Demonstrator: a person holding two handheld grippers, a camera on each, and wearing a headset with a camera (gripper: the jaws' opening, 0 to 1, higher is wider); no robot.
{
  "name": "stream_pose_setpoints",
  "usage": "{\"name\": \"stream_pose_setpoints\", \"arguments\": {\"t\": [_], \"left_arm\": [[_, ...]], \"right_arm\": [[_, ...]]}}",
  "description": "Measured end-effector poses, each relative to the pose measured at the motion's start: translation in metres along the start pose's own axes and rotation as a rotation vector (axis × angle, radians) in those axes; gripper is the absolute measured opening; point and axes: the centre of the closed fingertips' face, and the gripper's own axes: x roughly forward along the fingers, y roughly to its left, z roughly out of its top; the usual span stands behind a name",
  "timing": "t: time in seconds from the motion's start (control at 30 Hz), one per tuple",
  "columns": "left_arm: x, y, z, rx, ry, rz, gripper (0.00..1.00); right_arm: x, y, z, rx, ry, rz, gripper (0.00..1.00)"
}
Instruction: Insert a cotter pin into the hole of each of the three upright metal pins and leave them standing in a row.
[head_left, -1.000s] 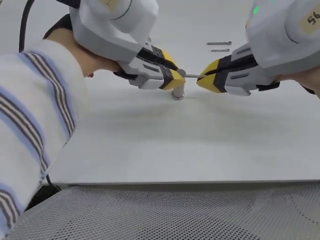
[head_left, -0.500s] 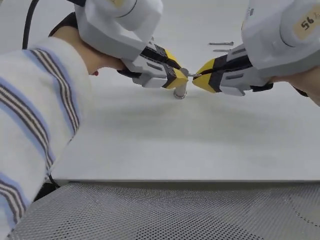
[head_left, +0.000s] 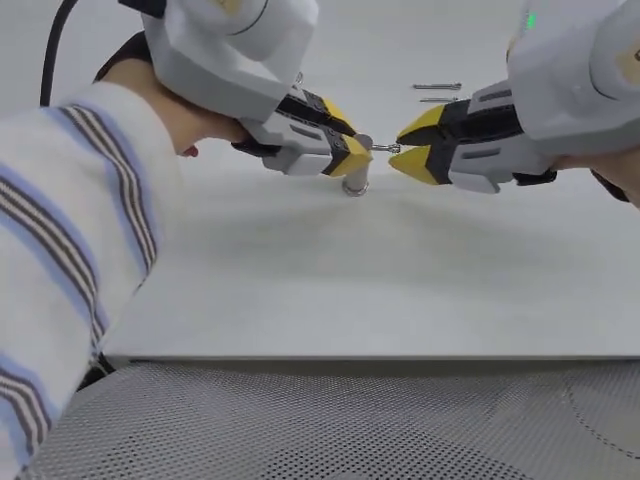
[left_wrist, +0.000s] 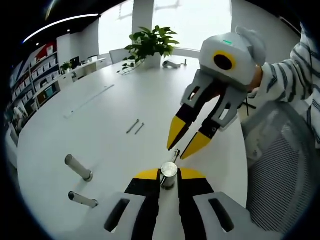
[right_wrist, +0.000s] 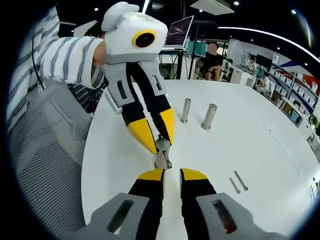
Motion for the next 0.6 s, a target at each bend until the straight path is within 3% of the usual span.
{"name": "stream_pose_setpoints", "arguments": {"t": [0.13, 0.27, 0.6], "left_arm": [[0.000, -0.001, 0.000, 0.004, 0.001, 0.005, 0.09], [0.002, 0.000, 0.000, 0.018, 0.002, 0.006, 0.09], [0.005, 0.003, 0.000, 0.027, 0.005, 0.009, 0.09]], "right_arm": [[-0.003, 0.006, 0.005, 0.028, -0.019, 0.008, 0.03], [-0.001, 0.002, 0.005, 0.026, -0.023, -0.002, 0.00], [0.002, 0.003, 0.012, 0.044, -0.039, -0.002, 0.00]]}}
